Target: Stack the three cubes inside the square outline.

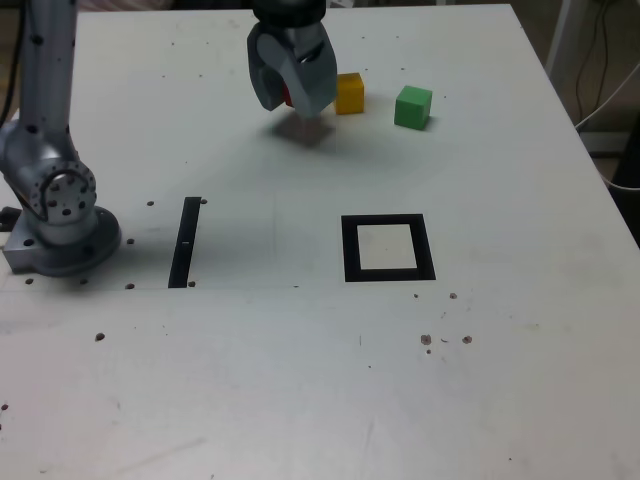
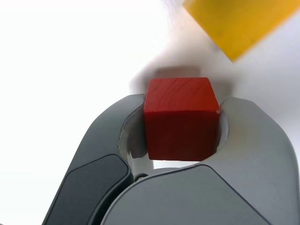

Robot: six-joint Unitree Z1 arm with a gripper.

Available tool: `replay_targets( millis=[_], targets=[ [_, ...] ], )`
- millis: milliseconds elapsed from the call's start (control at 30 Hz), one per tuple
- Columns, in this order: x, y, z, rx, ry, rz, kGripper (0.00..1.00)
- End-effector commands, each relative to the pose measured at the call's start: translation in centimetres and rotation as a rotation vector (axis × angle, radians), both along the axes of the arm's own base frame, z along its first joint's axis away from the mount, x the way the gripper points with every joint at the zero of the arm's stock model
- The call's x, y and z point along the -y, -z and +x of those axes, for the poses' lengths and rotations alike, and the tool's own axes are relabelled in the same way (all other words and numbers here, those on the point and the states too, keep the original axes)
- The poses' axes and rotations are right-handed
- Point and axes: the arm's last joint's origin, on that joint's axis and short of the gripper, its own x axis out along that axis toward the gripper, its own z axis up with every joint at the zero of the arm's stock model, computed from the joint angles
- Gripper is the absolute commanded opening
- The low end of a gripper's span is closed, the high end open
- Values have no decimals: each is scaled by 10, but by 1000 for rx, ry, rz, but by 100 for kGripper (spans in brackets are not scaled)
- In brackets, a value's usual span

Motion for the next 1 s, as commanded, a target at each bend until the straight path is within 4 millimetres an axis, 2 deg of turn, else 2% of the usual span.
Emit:
replay_targets(
  millis=[0,367,700,967],
  targets=[
    [6,-7,0,7,-2,5,44],
    [50,-25,5,3,-131,19,44],
    [100,-26,12,-14,-344,27,44],
    [133,-26,22,-14,-432,4,44]
  ],
)
